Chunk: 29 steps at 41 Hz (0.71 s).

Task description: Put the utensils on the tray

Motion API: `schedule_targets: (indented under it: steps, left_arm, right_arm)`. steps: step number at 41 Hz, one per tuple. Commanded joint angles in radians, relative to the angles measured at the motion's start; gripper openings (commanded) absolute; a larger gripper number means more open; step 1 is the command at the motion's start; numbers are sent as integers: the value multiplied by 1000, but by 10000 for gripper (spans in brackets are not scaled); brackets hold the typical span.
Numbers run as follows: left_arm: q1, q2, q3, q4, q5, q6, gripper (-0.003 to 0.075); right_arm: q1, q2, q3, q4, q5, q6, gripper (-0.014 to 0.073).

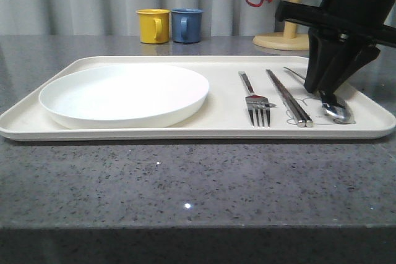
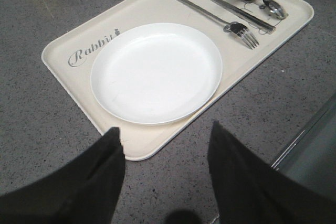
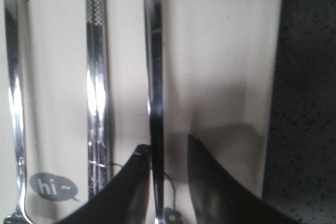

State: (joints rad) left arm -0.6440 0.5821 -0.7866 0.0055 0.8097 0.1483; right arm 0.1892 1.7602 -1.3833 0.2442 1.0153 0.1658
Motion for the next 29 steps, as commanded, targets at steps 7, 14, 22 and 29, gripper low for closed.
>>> schedule_targets:
  steps: [7,14,22,29]
  left_arm:
    - [-6,2,-25,-5,-75,-8,358]
    - [-6,2,-25,-5,-75,-8,358]
    - [-6,2,-25,-5,-75,-8,358]
    - [-6,2,-25,-5,-75,-8,358]
  right_arm:
    - [-3,-143,-26,-6,-22,-74,309]
    - [18,-286,-14,-10,25,-196,309]
    - [50,-520,100,-21,7,-327,309]
    - [50,-724,221,-21,-26,-407,309]
